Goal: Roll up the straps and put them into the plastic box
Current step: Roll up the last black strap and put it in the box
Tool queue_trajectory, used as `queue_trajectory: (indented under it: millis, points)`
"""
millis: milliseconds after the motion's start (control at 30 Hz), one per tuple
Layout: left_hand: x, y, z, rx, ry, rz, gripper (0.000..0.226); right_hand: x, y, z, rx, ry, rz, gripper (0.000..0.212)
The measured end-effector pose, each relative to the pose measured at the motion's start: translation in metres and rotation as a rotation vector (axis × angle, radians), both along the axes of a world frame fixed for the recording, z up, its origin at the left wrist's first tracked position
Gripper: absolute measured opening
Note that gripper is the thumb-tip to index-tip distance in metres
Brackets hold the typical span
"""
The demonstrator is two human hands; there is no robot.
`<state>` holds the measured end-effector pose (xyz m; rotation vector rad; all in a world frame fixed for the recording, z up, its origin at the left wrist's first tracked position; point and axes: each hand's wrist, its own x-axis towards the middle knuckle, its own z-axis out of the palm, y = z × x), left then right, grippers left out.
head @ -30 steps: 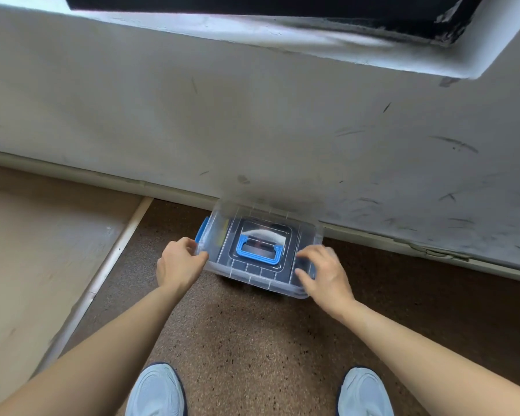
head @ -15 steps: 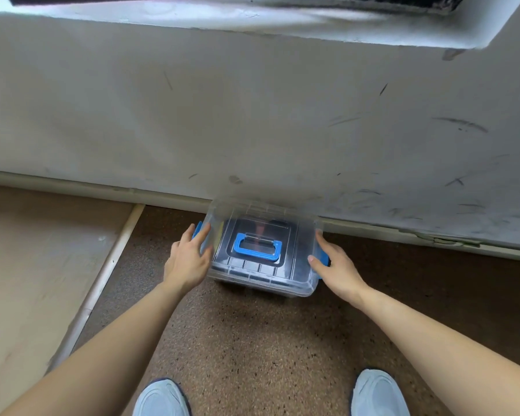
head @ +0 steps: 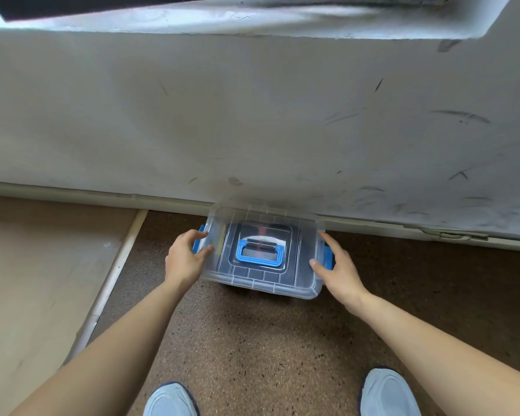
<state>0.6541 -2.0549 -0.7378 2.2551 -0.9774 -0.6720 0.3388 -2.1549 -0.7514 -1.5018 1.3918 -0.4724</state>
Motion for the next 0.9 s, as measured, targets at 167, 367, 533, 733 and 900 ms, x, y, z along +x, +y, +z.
queue_trajectory:
  millis: [167, 367, 533, 733, 900]
  points:
    - [0.007, -0.002, -0.007, -0.078, 0.204, 0.112, 0.061, -0.001, -0.008, -0.003, 0.067, -0.034, -0.149, 0.080]
    - [0.009, -0.006, -0.012, -0.005, 0.389, 0.150, 0.083, 0.003, -0.012, -0.003, 0.229, -0.075, -0.238, 0.084]
    - [0.003, -0.008, -0.010, -0.015, 0.221, 0.131, 0.067, 0.012, -0.008, 0.001, 0.317, -0.150, -0.378, 0.075]
    - [-0.003, -0.008, -0.014, -0.002, -0.028, 0.092, 0.051, 0.013, -0.007, 0.005, 0.339, -0.161, -0.390, 0.054]
    - [-0.023, -0.009, -0.006, 0.140, -0.514, -0.076, 0.055, 0.011, -0.008, 0.004, 0.319, -0.135, -0.366, 0.059]
